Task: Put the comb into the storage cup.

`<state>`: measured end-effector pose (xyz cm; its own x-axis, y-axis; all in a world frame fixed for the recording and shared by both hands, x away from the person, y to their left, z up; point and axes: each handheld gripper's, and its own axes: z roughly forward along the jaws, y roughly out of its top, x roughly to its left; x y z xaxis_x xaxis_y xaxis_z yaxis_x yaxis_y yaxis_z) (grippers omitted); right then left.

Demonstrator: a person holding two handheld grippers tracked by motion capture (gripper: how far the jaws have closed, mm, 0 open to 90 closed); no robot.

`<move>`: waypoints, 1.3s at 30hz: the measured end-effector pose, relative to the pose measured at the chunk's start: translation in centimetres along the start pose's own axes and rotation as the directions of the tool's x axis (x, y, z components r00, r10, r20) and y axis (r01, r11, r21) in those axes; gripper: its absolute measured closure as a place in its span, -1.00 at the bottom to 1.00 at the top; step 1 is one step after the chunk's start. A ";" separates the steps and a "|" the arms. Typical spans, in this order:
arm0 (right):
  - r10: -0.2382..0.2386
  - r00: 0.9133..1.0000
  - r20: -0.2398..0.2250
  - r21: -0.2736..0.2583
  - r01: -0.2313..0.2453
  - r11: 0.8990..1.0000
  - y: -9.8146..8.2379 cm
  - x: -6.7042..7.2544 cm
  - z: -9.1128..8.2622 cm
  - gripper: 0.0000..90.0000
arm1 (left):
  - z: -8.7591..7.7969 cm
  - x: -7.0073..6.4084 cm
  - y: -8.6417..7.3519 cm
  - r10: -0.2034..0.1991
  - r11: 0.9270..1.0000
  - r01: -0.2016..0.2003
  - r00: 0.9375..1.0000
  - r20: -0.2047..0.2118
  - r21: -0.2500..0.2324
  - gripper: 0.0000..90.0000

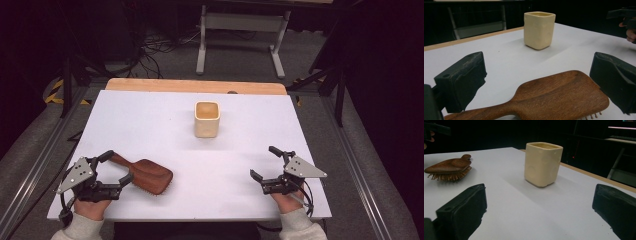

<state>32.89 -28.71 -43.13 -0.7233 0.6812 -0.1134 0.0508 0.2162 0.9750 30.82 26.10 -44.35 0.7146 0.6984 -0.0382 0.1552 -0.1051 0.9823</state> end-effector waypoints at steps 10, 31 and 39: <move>0.002 1.000 -0.008 -0.004 -0.002 1.000 0.0 0.1 0.0 -0.99 | -0.3 0.6 0.5 -0.021 1.000 0.021 1.000 -0.002 -0.004 -1.00; 0.011 1.000 -0.017 -0.006 -0.011 1.000 0.0 0.2 0.0 -0.99 | 0.3 2.1 3.0 -0.018 0.997 0.013 0.998 0.062 0.081 -0.78; 0.010 1.000 -0.023 -0.005 -0.010 1.000 0.0 0.2 0.0 -0.99 | 1.4 3.1 4.2 -0.028 0.989 0.014 0.995 0.101 0.144 -0.66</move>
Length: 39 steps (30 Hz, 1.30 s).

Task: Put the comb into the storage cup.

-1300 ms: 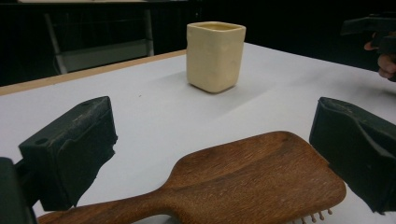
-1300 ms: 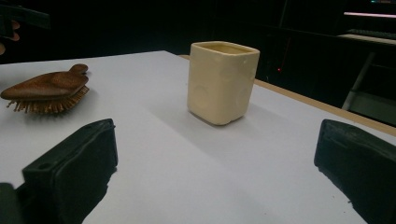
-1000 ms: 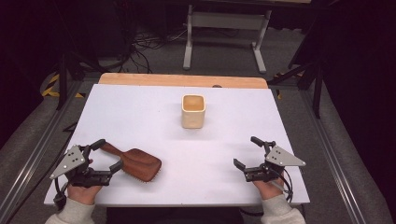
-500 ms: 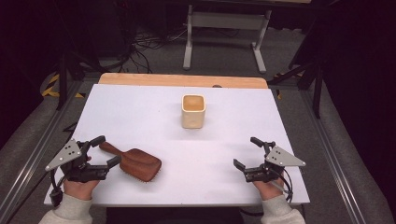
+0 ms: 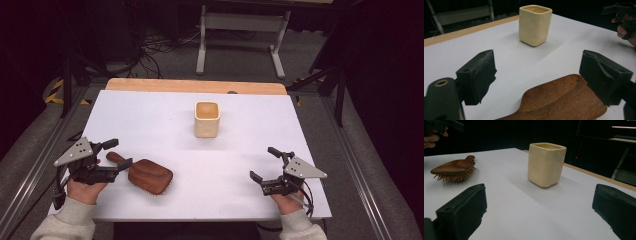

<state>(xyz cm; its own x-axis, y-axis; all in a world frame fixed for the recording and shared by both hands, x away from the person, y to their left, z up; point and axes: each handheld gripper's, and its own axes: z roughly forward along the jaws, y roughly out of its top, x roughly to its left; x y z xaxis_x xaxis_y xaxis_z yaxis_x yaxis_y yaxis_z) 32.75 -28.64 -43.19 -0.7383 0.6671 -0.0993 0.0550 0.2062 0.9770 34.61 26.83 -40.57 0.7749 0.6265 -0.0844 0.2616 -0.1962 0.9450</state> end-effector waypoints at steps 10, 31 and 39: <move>0.000 1.000 -0.005 0.002 0.000 1.000 0.0 0.0 0.0 -0.99 | 0.8 0.8 1.6 0.072 0.988 -0.069 0.997 -0.013 0.136 0.15; 0.001 1.000 -0.010 -0.001 -0.001 1.000 -0.1 0.0 -0.2 -0.99 | 3.1 2.8 3.7 0.131 0.900 -0.117 0.991 -0.004 0.419 1.00; 0.003 1.000 -0.012 0.001 -0.003 1.000 -0.1 0.0 -0.2 -0.99 | 4.4 3.3 3.8 0.160 0.830 -0.139 0.987 0.008 0.541 1.00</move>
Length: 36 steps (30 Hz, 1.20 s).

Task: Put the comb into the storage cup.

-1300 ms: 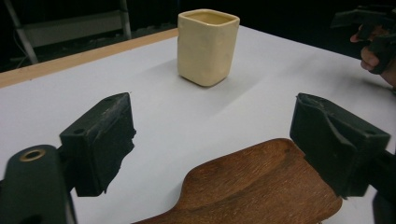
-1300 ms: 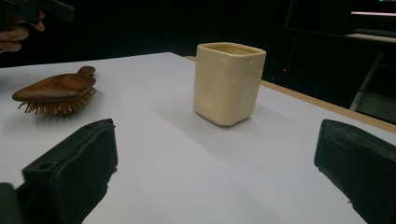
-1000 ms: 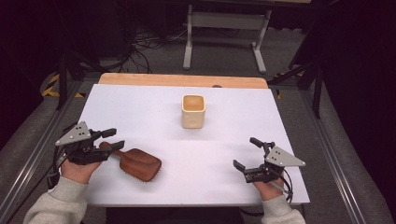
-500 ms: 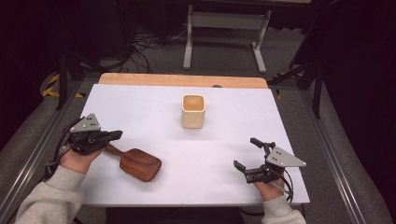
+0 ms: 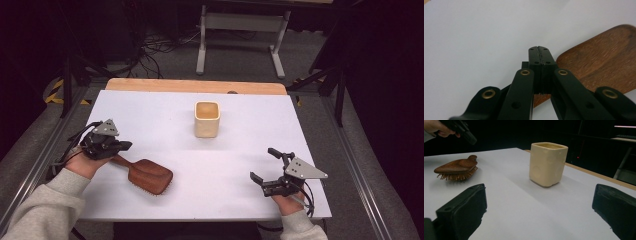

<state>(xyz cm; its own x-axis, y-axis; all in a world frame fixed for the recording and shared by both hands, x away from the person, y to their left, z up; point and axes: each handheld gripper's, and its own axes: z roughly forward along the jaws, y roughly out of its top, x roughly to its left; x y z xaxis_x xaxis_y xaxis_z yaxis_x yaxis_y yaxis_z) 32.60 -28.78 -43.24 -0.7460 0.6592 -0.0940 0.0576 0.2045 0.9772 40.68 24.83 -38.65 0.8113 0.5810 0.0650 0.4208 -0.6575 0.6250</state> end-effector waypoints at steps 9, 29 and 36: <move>0.002 1.000 -0.004 0.000 -0.002 1.000 0.0 0.0 0.0 -0.99 | 1.3 0.9 0.4 0.016 0.989 -0.016 1.000 0.002 0.145 1.00; 0.003 1.000 -0.012 0.008 -0.003 1.000 -0.1 0.0 0.2 -0.99 | 4.0 2.7 0.4 -0.057 0.921 0.029 0.996 0.061 0.388 1.00; 0.002 1.000 -0.014 0.011 -0.001 1.000 -0.2 0.0 0.2 -0.99 | 4.5 2.7 0.4 -0.065 0.910 0.035 0.996 0.059 0.413 1.00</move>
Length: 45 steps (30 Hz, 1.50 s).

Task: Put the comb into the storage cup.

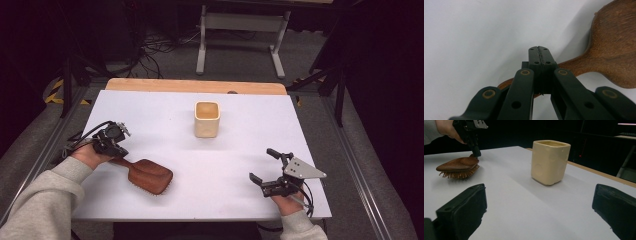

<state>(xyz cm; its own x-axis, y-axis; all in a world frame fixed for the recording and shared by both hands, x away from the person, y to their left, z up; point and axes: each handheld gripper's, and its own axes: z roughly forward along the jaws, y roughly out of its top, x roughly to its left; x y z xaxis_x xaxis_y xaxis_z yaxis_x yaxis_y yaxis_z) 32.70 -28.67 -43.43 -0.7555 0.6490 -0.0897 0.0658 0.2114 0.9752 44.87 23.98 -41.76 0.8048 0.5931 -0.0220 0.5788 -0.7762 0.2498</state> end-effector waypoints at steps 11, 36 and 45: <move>-0.002 1.000 -0.002 0.003 0.002 1.000 0.0 0.0 0.0 -0.99 | 0.3 -0.4 -0.4 0.032 0.998 -0.033 0.999 0.019 0.056 1.00; -0.002 1.000 -0.007 0.002 0.002 1.000 0.0 0.1 0.1 -0.99 | 0.4 -2.2 -2.4 0.093 0.986 -0.104 0.992 0.085 0.131 1.00; 0.002 1.000 -0.009 0.002 -0.002 1.000 0.0 0.1 0.2 -0.99 | 0.3 -3.1 -3.0 0.121 0.980 -0.137 0.986 0.113 0.141 1.00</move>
<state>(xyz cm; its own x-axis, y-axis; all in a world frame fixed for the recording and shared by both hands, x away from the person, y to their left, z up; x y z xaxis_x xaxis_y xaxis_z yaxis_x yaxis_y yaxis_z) 32.71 -28.47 -43.50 -0.7614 0.6426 -0.0860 0.0686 0.2119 0.9749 40.69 24.37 -42.75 0.8787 0.4666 -0.1006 0.4760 -0.8724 0.1111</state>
